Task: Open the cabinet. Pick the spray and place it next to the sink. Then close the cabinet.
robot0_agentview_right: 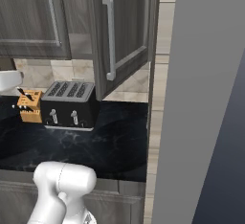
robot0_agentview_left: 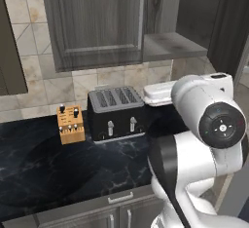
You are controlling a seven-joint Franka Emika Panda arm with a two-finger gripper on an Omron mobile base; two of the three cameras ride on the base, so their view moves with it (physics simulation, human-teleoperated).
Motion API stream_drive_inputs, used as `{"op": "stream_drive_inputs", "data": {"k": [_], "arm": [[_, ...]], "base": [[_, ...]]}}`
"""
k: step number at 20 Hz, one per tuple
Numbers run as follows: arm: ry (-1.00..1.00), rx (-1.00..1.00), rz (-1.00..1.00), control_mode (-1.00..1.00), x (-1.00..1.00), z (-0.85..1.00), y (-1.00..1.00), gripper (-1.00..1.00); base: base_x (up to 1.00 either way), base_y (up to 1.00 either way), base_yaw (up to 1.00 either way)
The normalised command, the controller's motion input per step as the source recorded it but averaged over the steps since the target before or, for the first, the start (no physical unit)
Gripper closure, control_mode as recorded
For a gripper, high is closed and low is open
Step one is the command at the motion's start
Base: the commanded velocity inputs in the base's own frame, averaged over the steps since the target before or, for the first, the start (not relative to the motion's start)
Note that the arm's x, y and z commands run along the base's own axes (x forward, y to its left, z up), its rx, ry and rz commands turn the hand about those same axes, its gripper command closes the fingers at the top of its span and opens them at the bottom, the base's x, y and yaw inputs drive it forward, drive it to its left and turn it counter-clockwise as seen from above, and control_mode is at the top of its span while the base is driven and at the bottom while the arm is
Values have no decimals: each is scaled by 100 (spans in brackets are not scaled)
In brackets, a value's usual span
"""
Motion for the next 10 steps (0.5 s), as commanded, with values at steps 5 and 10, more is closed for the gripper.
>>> {"op": "stream_drive_inputs", "data": {"k": [5, 10], "arm": [[-6, 3, -17, -100, -69, 5, -29, -100], [-9, 7, -22, -100, -78, 4, -40, -100]], "base": [[0, 0, 0], [0, 0, 0]]}}
